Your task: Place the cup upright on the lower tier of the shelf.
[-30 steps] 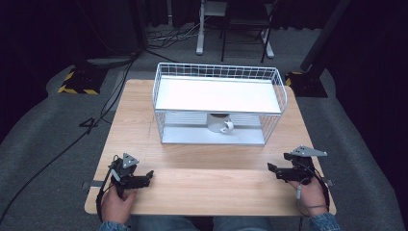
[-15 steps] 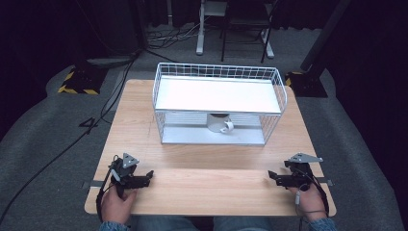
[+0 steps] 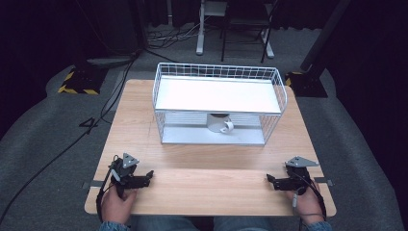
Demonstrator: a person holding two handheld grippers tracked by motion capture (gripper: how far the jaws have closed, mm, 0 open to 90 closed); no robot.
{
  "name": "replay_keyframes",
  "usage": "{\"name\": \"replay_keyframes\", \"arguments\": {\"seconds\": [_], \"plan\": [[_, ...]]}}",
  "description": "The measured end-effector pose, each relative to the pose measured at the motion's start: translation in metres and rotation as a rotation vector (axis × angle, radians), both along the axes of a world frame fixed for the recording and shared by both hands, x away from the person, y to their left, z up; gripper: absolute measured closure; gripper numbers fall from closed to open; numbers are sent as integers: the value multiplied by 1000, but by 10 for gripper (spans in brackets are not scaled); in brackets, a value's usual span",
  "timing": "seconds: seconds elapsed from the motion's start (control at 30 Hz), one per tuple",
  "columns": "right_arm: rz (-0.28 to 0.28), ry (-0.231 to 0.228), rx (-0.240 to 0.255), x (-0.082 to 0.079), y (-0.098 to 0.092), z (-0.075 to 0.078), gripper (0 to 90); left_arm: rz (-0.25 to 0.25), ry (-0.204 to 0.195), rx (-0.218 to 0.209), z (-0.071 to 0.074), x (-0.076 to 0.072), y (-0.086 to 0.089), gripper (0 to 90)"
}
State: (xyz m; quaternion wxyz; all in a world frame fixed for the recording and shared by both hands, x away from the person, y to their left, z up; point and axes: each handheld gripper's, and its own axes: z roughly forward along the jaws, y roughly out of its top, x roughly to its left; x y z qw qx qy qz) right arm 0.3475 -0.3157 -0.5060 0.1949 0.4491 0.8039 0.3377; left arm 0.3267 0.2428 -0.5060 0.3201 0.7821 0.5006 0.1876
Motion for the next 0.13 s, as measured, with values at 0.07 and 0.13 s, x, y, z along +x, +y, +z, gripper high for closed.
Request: {"name": "replay_keyframes", "arguments": {"seconds": [0.07,0.13], "plan": [[-4,-1,1,-1,0,0,38,0,0,0,0,0,0,110],[-1,-2,2,-2,-1,0,39,0,0,1,0,0,0,110]]}}
